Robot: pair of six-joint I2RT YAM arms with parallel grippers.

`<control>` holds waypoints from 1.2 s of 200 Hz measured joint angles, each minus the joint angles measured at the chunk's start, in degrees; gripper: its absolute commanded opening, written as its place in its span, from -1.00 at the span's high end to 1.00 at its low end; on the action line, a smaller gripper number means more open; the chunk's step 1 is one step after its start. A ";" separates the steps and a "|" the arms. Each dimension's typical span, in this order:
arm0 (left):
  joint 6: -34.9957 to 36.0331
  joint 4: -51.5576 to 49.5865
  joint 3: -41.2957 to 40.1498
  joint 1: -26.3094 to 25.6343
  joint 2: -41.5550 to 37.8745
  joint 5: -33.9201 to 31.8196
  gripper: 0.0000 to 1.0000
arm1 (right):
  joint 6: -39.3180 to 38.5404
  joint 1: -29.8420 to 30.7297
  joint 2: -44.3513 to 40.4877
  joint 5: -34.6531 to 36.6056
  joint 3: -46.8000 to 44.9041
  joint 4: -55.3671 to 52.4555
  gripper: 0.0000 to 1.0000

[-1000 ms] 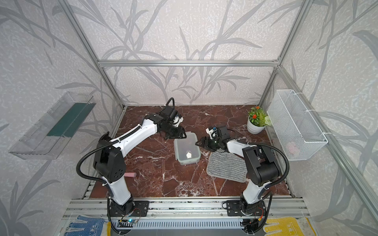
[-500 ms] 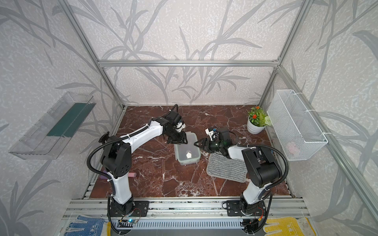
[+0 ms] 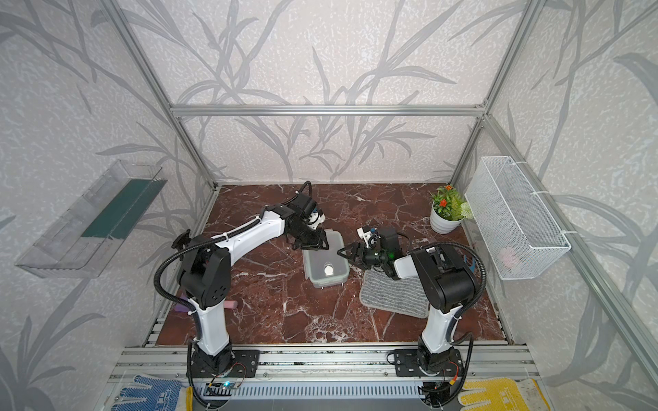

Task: Wipe the insides of the lunch boxes
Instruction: Open the fastener of the lunch box.

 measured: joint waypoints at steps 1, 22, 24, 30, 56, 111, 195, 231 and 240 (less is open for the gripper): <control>0.00 0.00 0.02 0.00 0.00 0.00 0.09 | 0.04 0.00 0.09 0.00 -0.09 0.24 -0.42; 0.20 0.50 0.04 0.00 0.31 0.42 0.10 | 2.56 -0.07 2.01 0.02 -0.98 5.25 -0.41; 0.22 0.57 0.04 0.00 0.31 0.46 0.09 | 2.71 -0.07 2.27 0.04 -1.03 5.66 -0.41; 0.31 0.70 0.04 0.00 0.39 0.57 0.10 | 3.17 -0.04 2.84 0.11 -1.14 6.73 -0.41; 0.39 1.25 0.04 0.00 0.74 0.90 0.10 | 5.75 -0.04 5.75 0.66 -1.55 11.89 -0.27; 0.61 1.70 0.02 0.00 1.05 0.87 0.12 | 12.85 -0.02 9.84 0.81 -2.64 24.44 0.16; 0.79 2.97 -0.46 0.00 1.68 1.27 0.13 | 16.63 0.20 10.10 1.16 -3.28 27.12 0.98; 0.81 3.15 -0.50 0.00 1.68 1.33 0.13 | 16.65 0.20 10.03 1.29 -3.32 27.04 1.00; 0.81 3.15 -0.50 0.00 1.68 1.33 0.13 | 16.57 0.20 9.88 1.46 -3.41 26.88 1.00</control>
